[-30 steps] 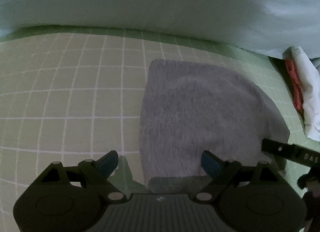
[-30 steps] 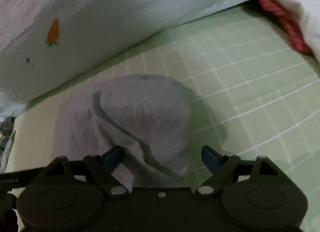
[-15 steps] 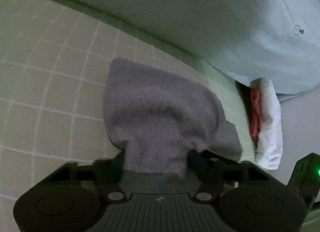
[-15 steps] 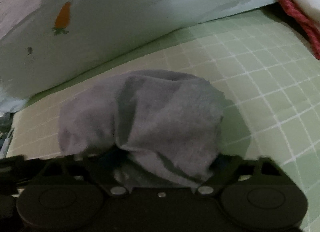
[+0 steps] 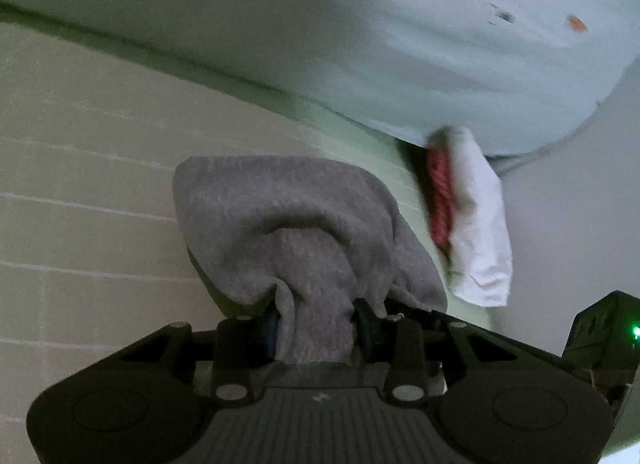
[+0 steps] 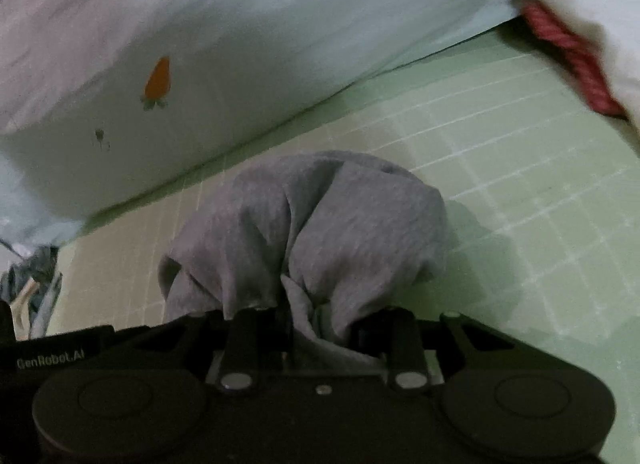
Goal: Fold clothes
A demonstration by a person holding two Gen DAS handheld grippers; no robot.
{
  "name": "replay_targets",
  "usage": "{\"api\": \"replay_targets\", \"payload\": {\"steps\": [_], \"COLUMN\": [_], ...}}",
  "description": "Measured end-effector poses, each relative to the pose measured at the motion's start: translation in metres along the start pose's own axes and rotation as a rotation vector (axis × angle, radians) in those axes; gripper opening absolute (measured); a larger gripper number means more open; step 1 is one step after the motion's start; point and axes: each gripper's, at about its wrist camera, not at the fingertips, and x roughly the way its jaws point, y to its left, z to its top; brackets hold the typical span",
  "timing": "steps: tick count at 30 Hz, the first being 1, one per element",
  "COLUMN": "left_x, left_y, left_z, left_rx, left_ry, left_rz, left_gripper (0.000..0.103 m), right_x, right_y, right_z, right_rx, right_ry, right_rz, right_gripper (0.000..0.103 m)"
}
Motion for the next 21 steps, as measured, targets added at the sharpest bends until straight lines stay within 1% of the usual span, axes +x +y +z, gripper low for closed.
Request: {"api": "replay_targets", "payload": {"steps": [5,9,11,16,21], "left_x": [0.012,0.038,0.059,0.11,0.162], "left_y": [-0.059,-0.113,-0.141,-0.211,-0.282], "left_z": [-0.011,-0.011,-0.004,0.015,0.033], "left_rx": [0.053,0.083,0.095,0.122,0.15], "left_ry": [-0.007,-0.034,-0.052,-0.098,-0.144], "left_rz": [-0.037,-0.069,-0.083,-0.118,-0.153], "left_gripper": [0.038,0.038,0.038,0.038,0.038], "right_x": [-0.047,-0.079,-0.091,-0.118,-0.139], "right_y": [-0.036,-0.081,-0.108,-0.179,-0.24], "right_z": [0.001,0.021,0.037,0.089,0.144], "right_rx": [0.021,0.021,0.01,-0.013,-0.072], "right_ry": [-0.074,-0.13,-0.16,-0.237,-0.307], "right_rz": [-0.016,-0.014,-0.011,-0.009,-0.044], "right_gripper": [0.028,0.028,0.028,0.028,0.028]}}
